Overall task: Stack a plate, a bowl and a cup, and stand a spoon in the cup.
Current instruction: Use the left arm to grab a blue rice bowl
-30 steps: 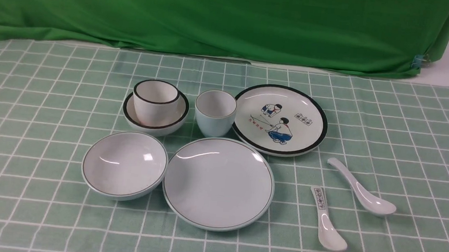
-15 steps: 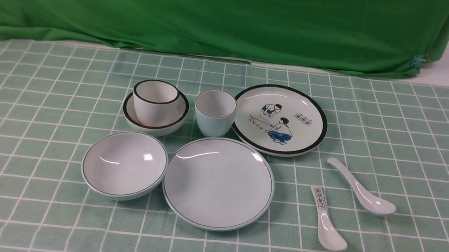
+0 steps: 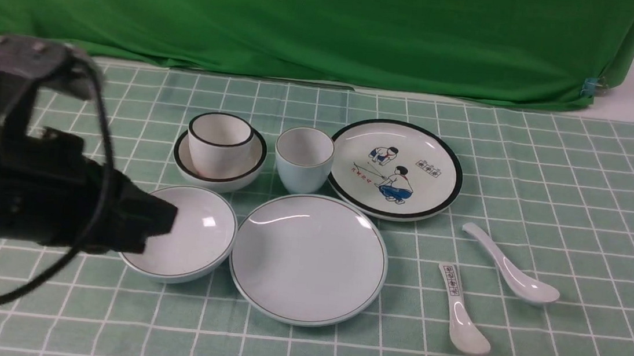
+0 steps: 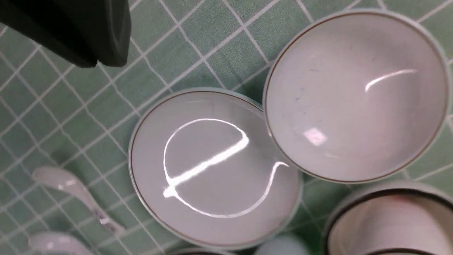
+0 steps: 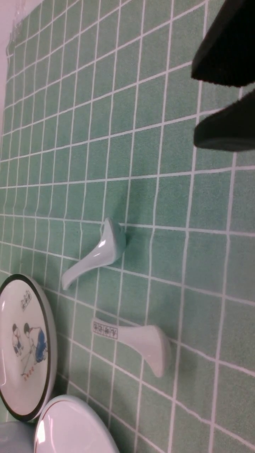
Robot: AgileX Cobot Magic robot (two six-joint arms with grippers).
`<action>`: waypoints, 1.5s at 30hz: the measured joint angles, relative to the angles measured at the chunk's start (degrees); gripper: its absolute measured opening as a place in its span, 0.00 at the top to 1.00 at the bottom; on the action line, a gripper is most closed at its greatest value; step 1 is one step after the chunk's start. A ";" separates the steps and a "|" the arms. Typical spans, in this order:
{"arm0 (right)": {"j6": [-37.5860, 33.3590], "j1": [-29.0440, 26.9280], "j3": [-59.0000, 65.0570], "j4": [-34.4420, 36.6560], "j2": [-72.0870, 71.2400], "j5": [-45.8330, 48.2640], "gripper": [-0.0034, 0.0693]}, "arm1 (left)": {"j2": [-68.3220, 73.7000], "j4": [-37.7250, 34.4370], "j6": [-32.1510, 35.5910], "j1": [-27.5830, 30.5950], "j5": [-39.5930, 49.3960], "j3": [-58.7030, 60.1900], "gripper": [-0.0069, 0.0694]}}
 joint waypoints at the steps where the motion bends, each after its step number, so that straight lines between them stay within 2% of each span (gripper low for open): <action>1: 0.00 0.00 0.00 0.00 0.00 0.00 0.62 | 2.68 2.09 0.16 -2.43 0.52 -1.82 0.89; 4: 0.00 0.00 0.00 0.00 0.00 0.00 0.62 | 7.35 6.17 0.16 -5.42 2.77 -4.92 0.89; 8: 0.40 0.00 0.00 0.32 0.00 -0.88 0.62 | 11.22 8.62 0.20 -6.57 5.26 -7.66 0.89; 13: 15.81 0.00 0.00 0.32 0.00 -11.78 0.62 | 15.70 12.30 0.20 -6.57 6.61 -10.76 0.89; 16: 28.83 0.00 0.00 0.32 0.00 -20.45 0.62 | 17.18 14.85 0.27 -6.57 4.42 -10.97 0.88; 19: 35.32 0.11 -0.12 0.32 0.00 -22.97 0.62 | 18.35 17.65 0.33 -6.57 1.67 -10.97 0.84; 20: 36.72 0.64 -1.07 0.32 0.09 -19.76 0.63 | 18.75 18.97 0.38 -6.57 0.33 -10.97 0.80; 21: 36.90 0.92 -1.66 0.32 0.16 -19.11 0.63 | 18.81 19.35 0.45 -6.57 0.02 -10.97 0.80; 23: 35.01 3.73 -7.11 0.63 2.33 -11.52 0.65 | 19.41 20.93 1.72 -6.57 -2.05 -10.97 0.71; 24: 32.29 5.58 -10.35 0.32 3.45 -8.08 0.66 | 19.64 21.18 2.35 -6.57 -2.51 -10.97 0.69; 25: 28.91 7.67 -13.81 0.32 5.39 -4.07 0.66 | 20.18 21.35 4.45 -6.57 -3.17 -10.97 0.61; 28: 19.55 14.85 -24.56 0.32 11.02 5.05 0.67 | 22.09 21.53 8.11 -6.57 -3.18 -10.99 0.46; 33: 15.52 22.38 -32.75 0.32 17.72 12.63 0.67 | 25.33 21.77 8.86 -6.57 -2.66 -10.99 0.34; 37: 14.54 28.86 -34.35 0.32 22.10 14.01 0.67 | 29.31 24.75 8.88 -6.57 -2.88 -10.99 0.32; 40: 14.54 30.55 -34.08 0.32 23.32 14.29 0.67 | 31.27 26.51 8.47 -6.57 -3.55 -10.99 0.34; 43: 14.72 32.04 -33.30 0.32 24.04 14.57 0.66 | 33.59 27.63 8.41 -6.57 -4.39 -10.99 0.41; 45: 14.77 32.18 -33.25 0.32 24.25 14.63 0.66 | 34.73 27.83 8.26 -6.57 -4.46 -10.99 0.50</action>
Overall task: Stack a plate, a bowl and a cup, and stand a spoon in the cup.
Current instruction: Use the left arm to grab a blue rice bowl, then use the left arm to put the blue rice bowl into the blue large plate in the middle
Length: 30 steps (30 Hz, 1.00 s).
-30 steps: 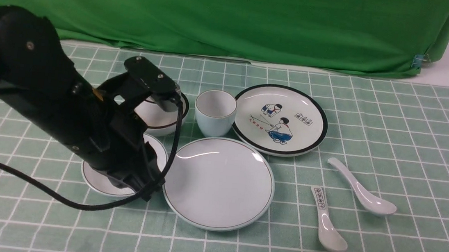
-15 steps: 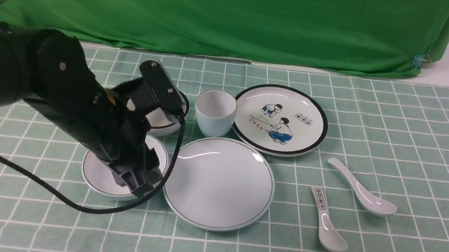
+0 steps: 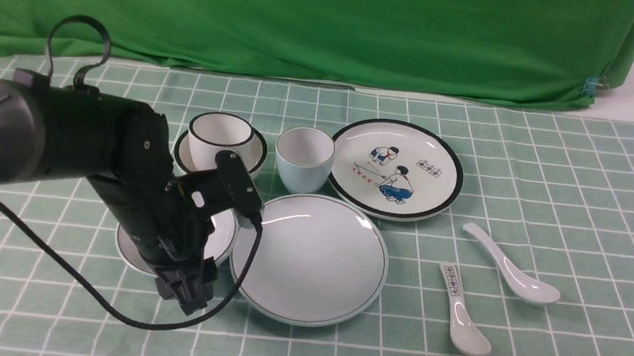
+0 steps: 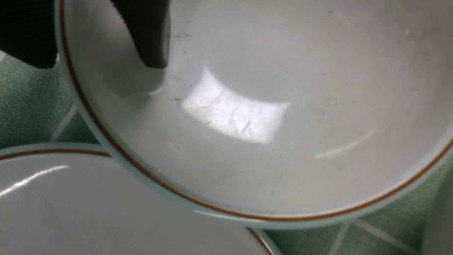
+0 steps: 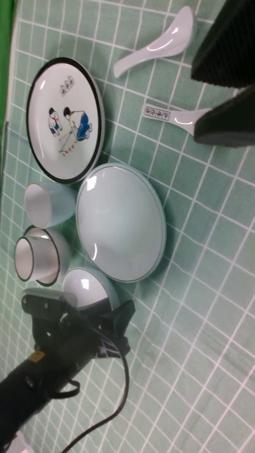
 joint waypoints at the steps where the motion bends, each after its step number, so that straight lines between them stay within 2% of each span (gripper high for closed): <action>1: 0.00 0.00 0.06 0.00 0.00 0.00 0.66 | 0.08 0.08 -0.34 0.00 -0.07 -0.05 0.55; 6: 0.00 0.00 0.06 0.00 0.00 0.07 0.66 | -0.37 0.70 -2.53 -0.12 0.00 -0.72 0.78; 7: 0.00 0.00 0.06 0.00 0.00 0.12 0.66 | -0.56 0.98 -2.98 -0.20 0.25 -0.80 0.79; 13: -0.19 0.00 0.06 0.00 0.00 0.12 0.66 | -2.95 2.32 -8.42 -0.56 2.27 -1.02 0.84; 14: -0.30 0.00 0.06 0.00 0.00 0.12 0.66 | -5.10 3.28 -10.48 -1.34 3.57 -0.89 0.87; 17: -0.42 0.00 0.06 0.00 0.00 0.12 0.66 | -7.61 4.71 -12.81 -3.19 5.98 -1.01 0.88; 23: -0.87 0.00 0.06 0.00 0.00 -0.14 0.66 | -9.47 5.24 -14.11 -11.05 8.92 -7.73 0.88; 27: -1.08 0.00 0.06 0.00 0.00 -0.14 0.66 | -5.03 5.33 -14.12 -17.34 6.87 -12.39 0.88; 30: -1.13 0.00 0.06 0.00 0.00 -0.14 0.66 | -1.24 5.59 -13.86 -19.67 6.36 -14.66 0.88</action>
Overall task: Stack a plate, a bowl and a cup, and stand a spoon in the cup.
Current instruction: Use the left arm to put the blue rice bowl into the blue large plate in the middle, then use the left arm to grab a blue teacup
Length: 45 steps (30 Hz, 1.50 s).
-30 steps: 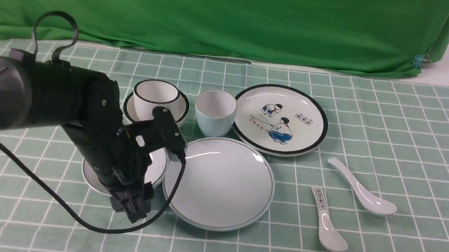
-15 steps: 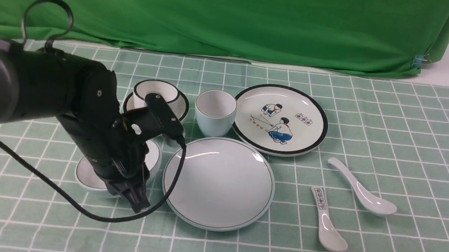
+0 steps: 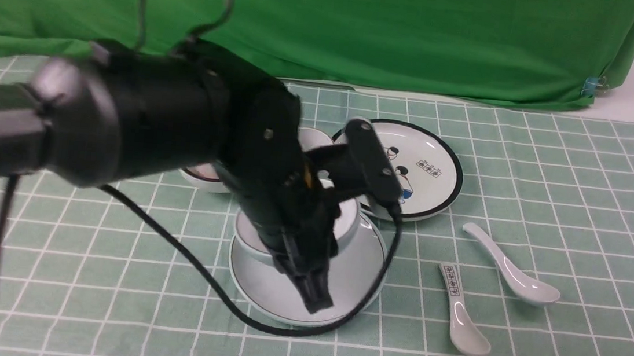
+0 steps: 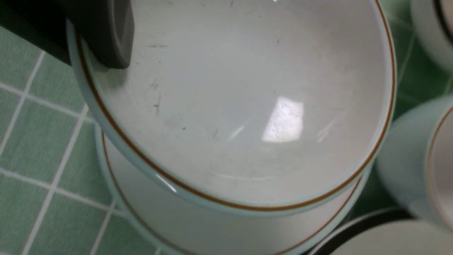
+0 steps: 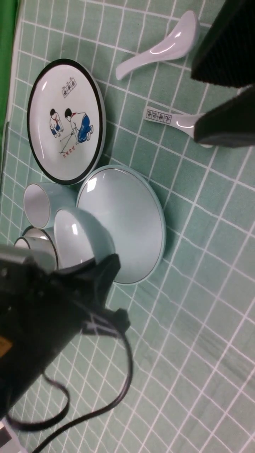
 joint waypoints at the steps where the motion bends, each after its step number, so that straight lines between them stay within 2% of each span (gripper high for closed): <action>1: 0.00 0.00 0.00 0.00 0.00 0.06 0.66 | 1.85 0.65 0.20 -0.91 -0.05 -0.90 0.88; 7: -0.18 0.00 0.00 0.00 0.00 2.90 0.66 | 7.28 4.30 0.41 -2.13 -0.45 -1.82 0.88; 16: -0.22 0.00 0.00 0.00 0.00 4.85 0.66 | 8.94 5.27 1.03 -2.15 -2.46 -2.04 0.84; 20: -0.44 0.00 0.00 0.00 0.00 4.87 0.66 | 9.45 4.79 1.03 -2.15 -2.27 -2.04 0.75; 22: -0.43 0.00 0.00 0.00 0.00 4.80 0.66 | 9.45 4.68 1.03 -2.15 -2.27 -2.04 0.67; 23: -0.51 0.00 0.00 0.00 0.00 4.75 0.66 | 9.45 4.68 1.03 -2.15 -2.27 -2.04 0.59; 24: -0.51 0.00 0.00 0.00 0.00 4.75 0.66 | 9.45 4.68 1.03 -2.15 -2.27 -2.04 0.57; 26: -0.56 0.00 0.00 0.00 0.00 4.74 0.66 | 9.23 4.56 -1.22 -2.15 -1.81 -2.10 0.47; 29: -0.56 0.00 0.00 0.00 0.00 4.69 0.66 | 7.44 4.51 -5.91 -2.15 3.37 -3.44 0.36; 31: -0.50 0.00 0.00 0.00 0.00 4.62 0.65 | 5.16 5.09 -7.18 -2.07 7.25 -5.29 0.33; 33: -0.33 0.00 0.00 0.00 0.00 4.51 0.65 | 3.56 5.59 -7.62 -1.71 9.71 -7.66 0.34; 36: 0.52 0.00 0.00 0.00 0.00 4.27 0.64 | 2.24 4.49 -6.06 0.91 11.61 -14.14 0.48; 37: 0.56 0.00 0.00 0.00 0.00 4.27 0.64 | 2.72 3.19 -4.91 2.63 11.75 -17.20 0.55; 41: 0.97 0.00 0.00 0.00 0.00 4.37 0.63 | 10.01 -3.60 4.78 8.70 17.46 -29.73 0.74; 43: 0.97 0.00 0.00 0.00 0.00 4.74 0.63 | 14.80 -4.35 9.93 10.77 19.90 -35.29 0.74; 45: 0.97 0.00 0.00 0.00 0.00 5.38 0.63 | 18.58 -4.14 13.02 12.07 20.38 -38.69 0.69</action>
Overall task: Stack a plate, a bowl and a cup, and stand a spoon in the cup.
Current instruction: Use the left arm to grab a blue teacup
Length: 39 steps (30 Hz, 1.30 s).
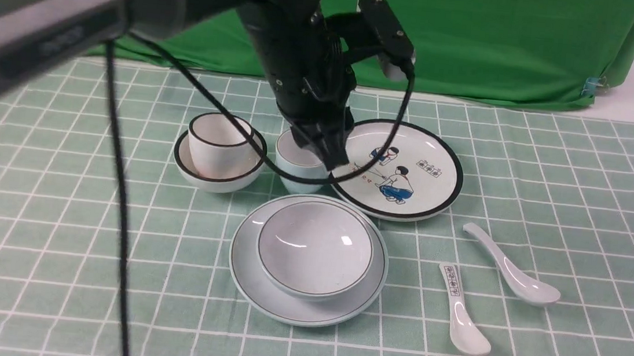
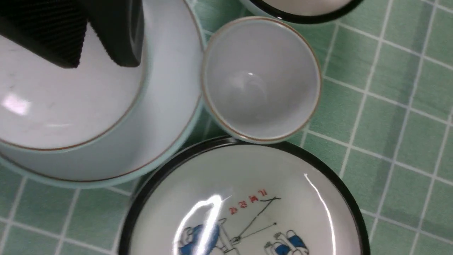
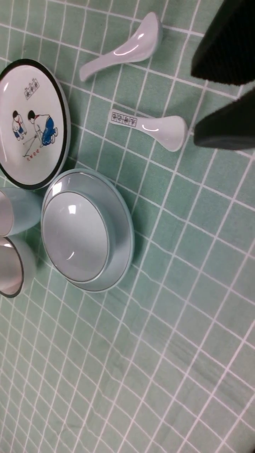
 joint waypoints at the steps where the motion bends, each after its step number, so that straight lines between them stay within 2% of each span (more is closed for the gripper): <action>1: 0.00 0.00 0.00 0.00 0.00 0.66 0.63 | 2.03 0.06 1.51 0.68 0.00 -1.47 0.63; 4: 0.25 0.00 0.00 0.00 0.00 2.29 0.63 | 4.79 0.69 5.52 1.99 0.00 -3.16 0.47; 6: 0.45 0.00 0.00 0.00 0.00 2.84 0.63 | 5.56 1.54 7.44 2.22 -0.11 -3.21 0.40; 10: 0.71 0.00 0.00 0.00 0.00 3.24 0.63 | 6.91 2.94 9.06 2.22 -1.50 -3.21 0.34; 15: 0.85 0.00 0.00 0.00 0.00 3.24 0.63 | 8.12 3.20 9.55 2.22 -4.20 -3.21 0.34; 25: 1.01 0.00 0.00 0.00 0.00 3.42 0.63 | 11.57 4.42 11.64 2.32 -7.59 -3.21 0.50; 27: 1.01 0.00 0.00 0.00 0.00 3.42 0.63 | 12.21 4.95 11.45 2.32 -7.70 -3.21 0.56; 30: 1.01 0.00 0.00 0.00 0.00 3.42 0.63 | 12.46 5.39 11.43 2.32 -6.75 -3.21 0.73; 31: 1.01 0.00 0.00 0.00 0.00 3.42 0.63 | 12.46 5.39 11.43 2.32 -6.51 -3.21 0.74; 33: 1.01 0.00 0.00 0.00 0.00 3.42 0.63 | 12.24 5.39 11.38 2.32 -4.93 -3.21 0.85; 37: 1.01 0.00 0.00 0.00 0.00 3.42 0.63 | 10.46 5.70 9.56 1.95 -2.03 -3.21 0.86; 39: 0.81 0.00 0.00 0.00 0.00 3.42 0.63 | 7.90 5.76 6.08 1.28 0.14 -3.21 0.86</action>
